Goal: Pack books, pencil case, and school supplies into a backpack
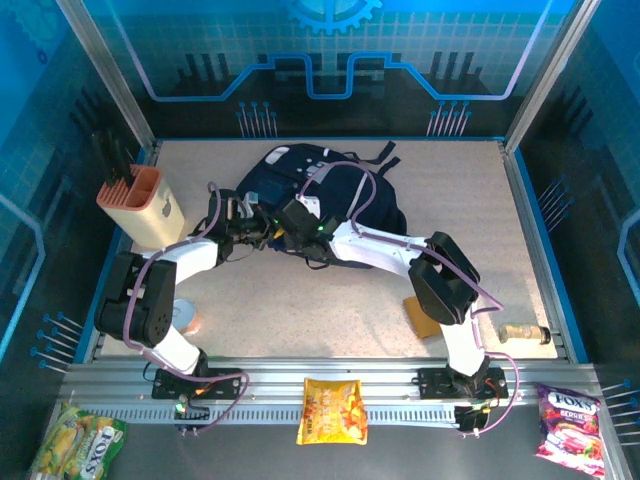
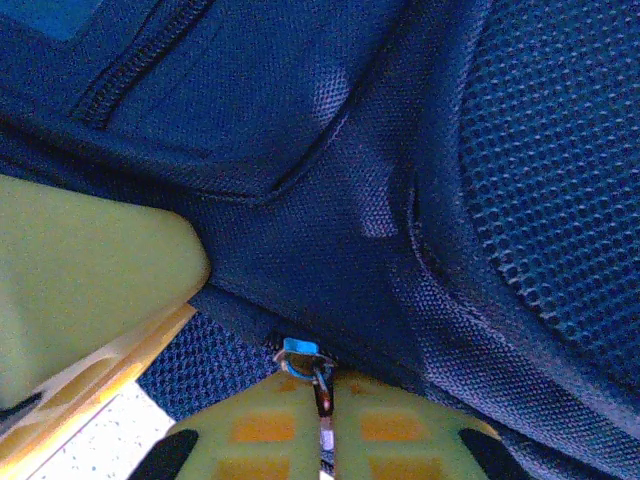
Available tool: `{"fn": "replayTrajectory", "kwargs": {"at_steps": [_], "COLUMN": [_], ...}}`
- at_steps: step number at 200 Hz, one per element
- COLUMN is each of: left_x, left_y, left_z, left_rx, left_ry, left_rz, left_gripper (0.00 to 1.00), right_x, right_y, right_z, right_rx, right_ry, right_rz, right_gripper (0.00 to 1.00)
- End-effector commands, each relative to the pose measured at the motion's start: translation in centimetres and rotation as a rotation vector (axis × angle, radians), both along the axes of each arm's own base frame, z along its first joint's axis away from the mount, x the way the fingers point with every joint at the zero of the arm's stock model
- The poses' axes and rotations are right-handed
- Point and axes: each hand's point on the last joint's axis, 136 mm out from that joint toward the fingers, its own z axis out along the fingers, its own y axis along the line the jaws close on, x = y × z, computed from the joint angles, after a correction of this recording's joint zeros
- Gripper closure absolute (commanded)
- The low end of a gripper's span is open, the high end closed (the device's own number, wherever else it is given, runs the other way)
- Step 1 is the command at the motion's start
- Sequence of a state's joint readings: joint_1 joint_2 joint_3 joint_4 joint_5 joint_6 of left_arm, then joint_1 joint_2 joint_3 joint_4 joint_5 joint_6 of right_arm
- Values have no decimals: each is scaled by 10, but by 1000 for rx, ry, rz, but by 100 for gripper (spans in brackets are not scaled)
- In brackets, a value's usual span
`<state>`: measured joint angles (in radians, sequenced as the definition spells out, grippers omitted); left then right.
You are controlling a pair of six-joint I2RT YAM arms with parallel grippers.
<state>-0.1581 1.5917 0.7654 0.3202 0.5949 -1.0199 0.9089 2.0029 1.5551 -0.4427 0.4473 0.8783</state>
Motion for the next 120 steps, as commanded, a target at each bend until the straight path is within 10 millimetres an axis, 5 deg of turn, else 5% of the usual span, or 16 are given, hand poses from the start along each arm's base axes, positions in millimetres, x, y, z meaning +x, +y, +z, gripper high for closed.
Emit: {"fn": "replayTrajectory", "kwargs": {"at_steps": [1, 68, 120], "left_x": [-5, 1, 1], "left_y": [-5, 0, 0], "left_z": [6, 1, 4], "left_rx": [-12, 1, 2], "left_ry": [-22, -13, -13], "left_rz": [-34, -15, -19], "left_gripper": [100, 100, 100], "right_x": [3, -37, -29], "right_y": [-35, -106, -63], "right_z": [8, -8, -15], "right_rx": [-84, -178, -54], "right_ry": [-44, 1, 39], "right_rz": [-65, -207, -50], "right_gripper": [93, 99, 89]}}
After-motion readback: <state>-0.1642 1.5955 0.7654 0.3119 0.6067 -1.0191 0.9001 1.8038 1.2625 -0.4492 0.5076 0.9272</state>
